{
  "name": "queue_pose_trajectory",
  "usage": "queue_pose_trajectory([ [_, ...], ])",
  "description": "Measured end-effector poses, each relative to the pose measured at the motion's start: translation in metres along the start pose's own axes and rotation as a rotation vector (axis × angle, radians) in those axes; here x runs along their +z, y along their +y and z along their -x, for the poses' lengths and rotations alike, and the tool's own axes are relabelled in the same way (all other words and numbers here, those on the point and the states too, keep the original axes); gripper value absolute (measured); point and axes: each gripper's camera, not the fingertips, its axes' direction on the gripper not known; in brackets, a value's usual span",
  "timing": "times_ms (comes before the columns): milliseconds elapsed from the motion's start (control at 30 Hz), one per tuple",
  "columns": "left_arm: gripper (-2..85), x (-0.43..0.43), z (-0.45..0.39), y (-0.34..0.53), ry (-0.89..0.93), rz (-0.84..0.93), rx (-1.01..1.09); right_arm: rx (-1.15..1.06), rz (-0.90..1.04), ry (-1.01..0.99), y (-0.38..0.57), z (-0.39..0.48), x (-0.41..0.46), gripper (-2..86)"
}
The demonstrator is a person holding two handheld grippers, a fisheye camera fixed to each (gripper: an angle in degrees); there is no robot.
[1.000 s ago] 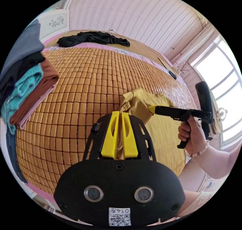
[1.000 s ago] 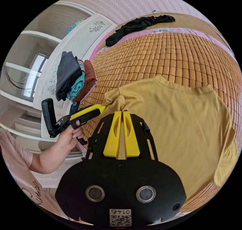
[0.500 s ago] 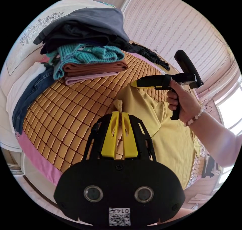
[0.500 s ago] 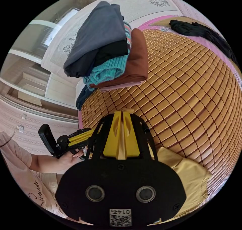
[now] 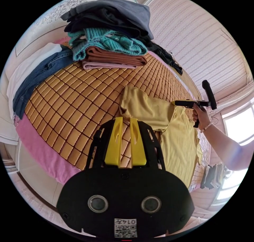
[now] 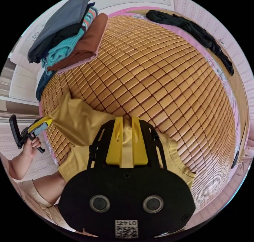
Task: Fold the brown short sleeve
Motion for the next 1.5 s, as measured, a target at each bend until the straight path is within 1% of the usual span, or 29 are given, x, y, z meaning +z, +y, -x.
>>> queue_pose_trajectory([
  [33,5.3,-0.003,0.001,-0.001,-0.002,-0.008,0.010,0.018,-0.008,0.022,0.002,-0.001,0.000,2.5],
  [67,5.5,-0.003,0.002,-0.002,-0.010,-0.014,0.017,0.032,-0.012,-0.003,0.002,-0.003,0.000,1.6],
  [200,5.1,0.005,0.001,-0.008,-0.038,0.015,0.023,0.069,-0.029,-0.038,0.002,-0.008,0.000,0.2],
  [267,4.1,0.013,0.000,-0.004,-0.107,0.062,0.042,0.094,-0.038,-0.048,0.004,-0.011,0.000,0.2],
  [300,3.8,0.014,0.002,-0.001,-0.107,0.055,0.034,0.105,-0.035,-0.054,0.003,-0.012,0.000,0.3],
  [333,3.8,0.013,0.006,0.004,-0.084,0.022,-0.009,0.137,-0.021,-0.046,0.003,-0.014,-0.001,0.6],
  [367,3.8,0.012,0.010,0.004,-0.055,0.025,-0.060,0.154,-0.020,-0.035,0.003,-0.014,-0.005,1.0],
  [433,3.9,0.009,0.015,0.005,-0.031,0.024,-0.097,0.151,-0.073,-0.038,0.004,-0.005,-0.018,1.8],
  [600,3.9,-0.006,0.029,0.016,-0.049,0.005,-0.178,0.043,-0.158,-0.063,-0.003,0.039,-0.038,4.9],
  [667,4.1,-0.012,0.037,0.020,-0.003,-0.028,-0.228,-0.027,-0.161,-0.239,-0.013,0.066,-0.031,5.5],
  [767,5.9,-0.010,0.028,0.010,0.000,-0.066,-0.191,-0.112,-0.084,-0.327,-0.028,0.106,-0.005,7.8],
  [833,7.5,-0.001,0.024,0.002,0.002,-0.057,-0.179,-0.154,-0.036,-0.326,-0.035,0.126,0.012,9.4],
  [900,7.1,0.012,0.024,-0.003,0.016,-0.011,-0.181,-0.171,0.017,-0.273,-0.039,0.137,0.029,9.4],
  [933,5.7,0.015,0.023,-0.004,0.000,-0.034,-0.165,-0.160,-0.021,-0.213,-0.037,0.136,0.029,7.2],
  [967,4.5,0.017,0.021,-0.006,-0.022,-0.023,-0.145,-0.144,-0.048,-0.159,-0.034,0.133,0.029,3.5],
  [1033,2.8,0.018,0.018,-0.009,-0.026,-0.017,-0.101,-0.140,-0.042,-0.162,-0.031,0.124,0.031,1.8],
  [1100,1.2,0.019,0.017,-0.010,-0.014,-0.015,-0.094,-0.121,-0.016,-0.237,-0.028,0.109,0.031,1.0],
  [1133,0.3,0.018,0.015,-0.012,0.000,-0.020,-0.089,-0.090,-0.028,-0.308,-0.023,0.093,0.027,0.8],
  [1200,-0.2,0.014,0.005,-0.014,0.037,-0.052,-0.029,-0.027,-0.111,-0.406,-0.007,0.064,0.012,0.5],
  [1267,-0.4,0.008,-0.018,-0.017,0.107,-0.088,0.111,0.083,-0.223,-0.514,0.027,0.017,-0.012,0.3],
  [1300,-0.5,0.006,-0.025,-0.018,0.135,-0.099,0.147,0.112,-0.254,-0.544,0.038,0.005,-0.019,0.3],
  [1367,-0.6,-0.005,-0.055,-0.018,0.283,-0.150,0.272,0.214,-0.387,-0.639,0.088,-0.044,-0.045,0.3],
  [1400,-0.7,-0.008,-0.063,-0.018,0.325,-0.160,0.302,0.235,-0.412,-0.650,0.101,-0.055,-0.051,0.2],
  [1467,-0.8,-0.018,-0.101,-0.015,0.478,-0.170,0.437,0.310,-0.480,-0.641,0.156,-0.091,-0.070,0.2],
  [1500,-0.8,-0.020,-0.112,-0.013,0.511,-0.165,0.471,0.324,-0.493,-0.633,0.170,-0.099,-0.074,0.2],
])
